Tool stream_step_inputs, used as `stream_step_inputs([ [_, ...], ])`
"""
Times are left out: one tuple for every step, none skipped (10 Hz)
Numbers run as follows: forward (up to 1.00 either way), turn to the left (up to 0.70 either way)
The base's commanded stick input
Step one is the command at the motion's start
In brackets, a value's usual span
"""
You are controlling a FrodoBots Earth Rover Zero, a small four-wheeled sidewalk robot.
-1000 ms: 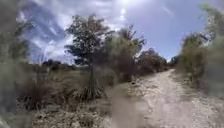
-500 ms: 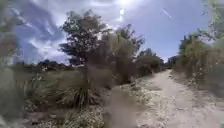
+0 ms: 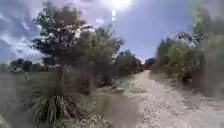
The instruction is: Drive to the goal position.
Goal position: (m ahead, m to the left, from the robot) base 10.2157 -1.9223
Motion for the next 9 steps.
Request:
stream_step_inputs([
  [0.7, -0.01],
  [0.7, -0.35],
  [0.7, -0.35],
  [0.7, -0.35],
  [0.7, -0.33],
  [0.7, -0.19],
  [0.7, 0.0],
  [0.7, -0.02],
  [0.7, -0.17],
])
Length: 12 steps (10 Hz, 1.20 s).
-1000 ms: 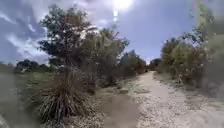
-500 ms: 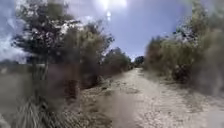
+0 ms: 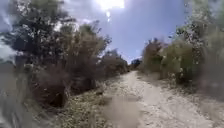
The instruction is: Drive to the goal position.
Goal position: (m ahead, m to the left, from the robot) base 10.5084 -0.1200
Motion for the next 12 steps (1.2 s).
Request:
stream_step_inputs([
  [0.7, -0.31],
  [0.7, -0.3],
  [0.7, -0.13],
  [0.7, 0.0],
  [0.7, 0.0],
  [0.7, 0.0],
  [0.7, 0.0],
  [0.7, 0.0],
  [0.7, 0.0],
  [0.7, 0.0],
  [0.7, 0.0],
  [0.7, 0.0],
])
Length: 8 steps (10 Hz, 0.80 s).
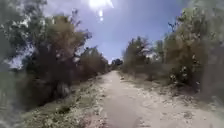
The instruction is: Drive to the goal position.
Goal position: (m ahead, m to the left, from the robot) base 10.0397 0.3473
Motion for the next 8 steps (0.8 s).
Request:
stream_step_inputs([
  [0.7, 0.0],
  [0.7, 0.0],
  [0.7, 0.0],
  [0.7, 0.0],
  [0.7, 0.0],
  [0.7, 0.0],
  [0.7, 0.0],
  [0.7, 0.0],
])
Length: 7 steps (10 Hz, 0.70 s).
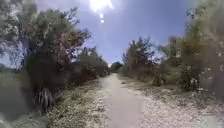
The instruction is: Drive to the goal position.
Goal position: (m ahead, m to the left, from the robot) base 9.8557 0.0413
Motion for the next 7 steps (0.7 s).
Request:
stream_step_inputs([
  [0.7, 0.0],
  [0.7, 0.0],
  [0.7, 0.0],
  [0.7, 0.0],
  [0.7, 0.0],
  [0.7, 0.0],
  [0.7, 0.0],
])
